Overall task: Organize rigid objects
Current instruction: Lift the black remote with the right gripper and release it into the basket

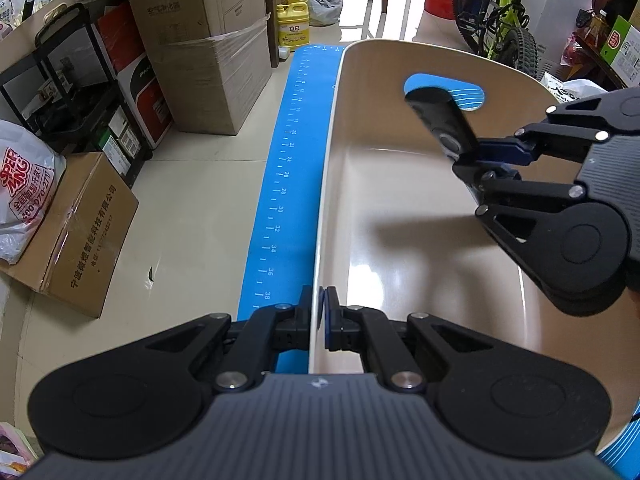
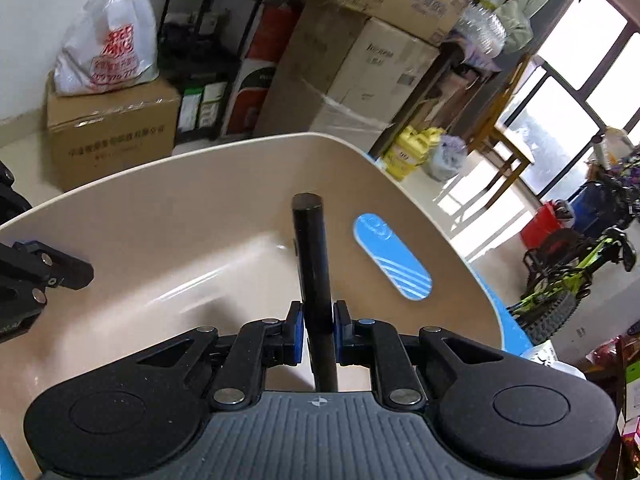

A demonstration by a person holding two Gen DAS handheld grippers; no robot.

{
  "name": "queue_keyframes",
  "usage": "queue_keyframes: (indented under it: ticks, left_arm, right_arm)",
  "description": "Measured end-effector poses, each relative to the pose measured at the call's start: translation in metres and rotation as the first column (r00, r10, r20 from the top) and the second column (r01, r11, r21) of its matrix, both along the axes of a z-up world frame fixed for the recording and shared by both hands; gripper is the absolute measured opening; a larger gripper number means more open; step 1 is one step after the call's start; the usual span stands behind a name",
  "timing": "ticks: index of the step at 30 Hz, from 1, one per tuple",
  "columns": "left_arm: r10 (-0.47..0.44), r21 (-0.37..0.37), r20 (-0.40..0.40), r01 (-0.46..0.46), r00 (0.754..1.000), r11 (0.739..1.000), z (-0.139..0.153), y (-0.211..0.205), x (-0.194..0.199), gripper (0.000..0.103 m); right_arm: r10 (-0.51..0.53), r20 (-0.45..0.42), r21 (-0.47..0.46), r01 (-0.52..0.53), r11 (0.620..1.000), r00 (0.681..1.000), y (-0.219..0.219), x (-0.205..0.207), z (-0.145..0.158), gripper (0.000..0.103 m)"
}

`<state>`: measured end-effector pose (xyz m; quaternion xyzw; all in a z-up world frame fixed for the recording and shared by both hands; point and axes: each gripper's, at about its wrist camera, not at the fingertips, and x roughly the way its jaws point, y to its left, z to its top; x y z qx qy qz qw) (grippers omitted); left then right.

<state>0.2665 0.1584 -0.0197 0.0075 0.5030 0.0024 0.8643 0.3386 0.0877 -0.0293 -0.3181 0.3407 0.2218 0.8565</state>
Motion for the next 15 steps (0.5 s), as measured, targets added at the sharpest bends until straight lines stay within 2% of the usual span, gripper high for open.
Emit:
queue_keyframes:
  ticks: [4,5,6,8,10,13,15]
  left_arm:
    - [0.001,-0.004,0.0,-0.001,1.0,1.0,0.0,0.001,0.0,0.005]
    - [0.001,-0.004,-0.001,-0.001,1.0,1.0,0.0,0.001,0.0,0.005]
    - [0.0,-0.003,-0.001,0.0,1.0,1.0,0.0,0.001,0.0,0.005]
    - [-0.001,0.0,-0.001,0.001,1.0,1.0,0.0,0.001,0.0,0.005]
    - [0.004,-0.006,-0.002,-0.004,1.0,1.0,0.0,0.001,0.001,0.005]
    - [0.005,-0.014,-0.002,-0.005,1.0,1.0,0.001,0.003,0.0,0.005]
    - [0.004,-0.015,-0.003,-0.004,1.0,1.0,0.001,0.003,0.0,0.005]
  right_arm:
    - [-0.018,-0.038,0.001,0.018,1.0,0.999,0.003,0.007,-0.001,0.027]
    - [-0.023,-0.043,0.01,0.023,1.0,0.999,0.003,0.008,-0.002,0.037]
    - [-0.025,-0.049,0.018,0.026,1.0,0.999,0.002,0.008,-0.002,0.039]
    - [-0.035,-0.031,0.034,0.036,0.999,0.999,-0.003,0.007,0.001,0.053]
    - [-0.037,0.004,0.071,0.036,0.997,0.999,-0.007,0.005,0.007,0.058]
    - [-0.026,-0.01,0.111,0.027,0.993,1.0,-0.015,0.004,0.015,0.062]
    - [-0.03,0.003,0.128,0.029,0.991,1.0,-0.021,-0.001,0.023,0.069]
